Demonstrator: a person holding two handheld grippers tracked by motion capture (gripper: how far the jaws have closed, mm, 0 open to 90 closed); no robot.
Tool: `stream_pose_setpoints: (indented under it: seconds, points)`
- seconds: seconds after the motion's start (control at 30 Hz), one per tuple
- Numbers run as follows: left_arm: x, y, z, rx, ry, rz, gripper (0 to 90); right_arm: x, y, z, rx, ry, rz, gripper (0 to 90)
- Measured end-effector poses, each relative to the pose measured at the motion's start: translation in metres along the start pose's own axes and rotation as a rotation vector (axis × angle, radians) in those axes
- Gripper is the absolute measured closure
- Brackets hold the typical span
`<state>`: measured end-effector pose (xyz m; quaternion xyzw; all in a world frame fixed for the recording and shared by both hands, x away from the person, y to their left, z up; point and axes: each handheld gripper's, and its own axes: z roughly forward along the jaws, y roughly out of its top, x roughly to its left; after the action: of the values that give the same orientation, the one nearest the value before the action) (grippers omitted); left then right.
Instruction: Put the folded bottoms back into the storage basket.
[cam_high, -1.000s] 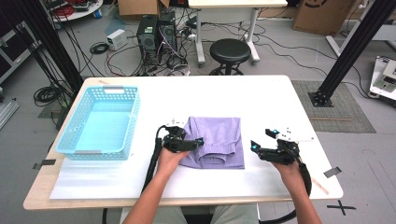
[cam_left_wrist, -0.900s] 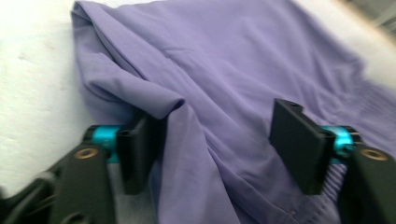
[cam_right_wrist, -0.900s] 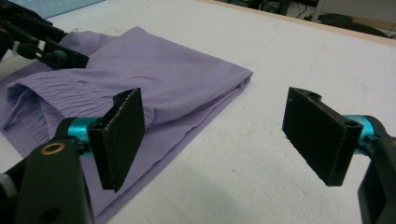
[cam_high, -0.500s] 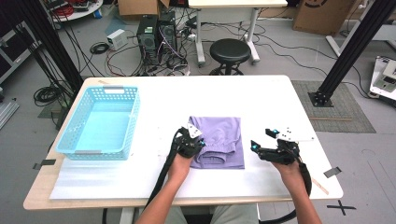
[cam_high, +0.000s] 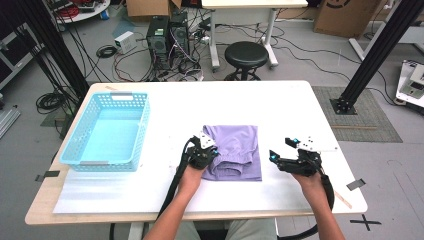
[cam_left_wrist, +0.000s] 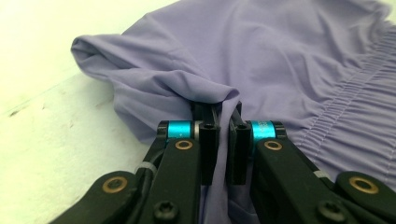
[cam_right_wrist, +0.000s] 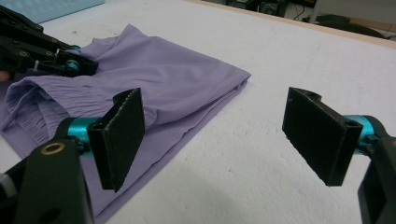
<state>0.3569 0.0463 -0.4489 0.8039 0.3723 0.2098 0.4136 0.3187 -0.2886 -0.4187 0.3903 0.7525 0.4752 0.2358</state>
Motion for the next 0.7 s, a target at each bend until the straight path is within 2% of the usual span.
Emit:
stream_pose_setpoints:
  seconds: [0.07,0.17,0.37,0.53,0.7]
  points:
    - [0.003,0.000,-0.003,-0.048,-0.033,0.003,86.1,0.000,0.000,0.000,-0.002,-0.001,0.000,21.4]
    - [0.006,0.000,-0.008,-0.125,-0.096,-0.028,86.2,-0.001,0.000,-0.001,-0.005,-0.003,0.003,21.4]
    - [0.010,0.012,-0.022,-0.232,-0.187,-0.043,86.2,-0.003,-0.001,-0.003,-0.013,-0.010,0.008,21.4]
    - [0.009,0.027,-0.033,-0.272,-0.237,-0.003,86.3,-0.003,-0.001,-0.005,-0.011,-0.013,0.009,21.4]
    - [0.008,0.041,-0.045,-0.301,-0.269,0.045,86.3,-0.004,0.000,-0.005,-0.016,-0.012,0.011,21.4]
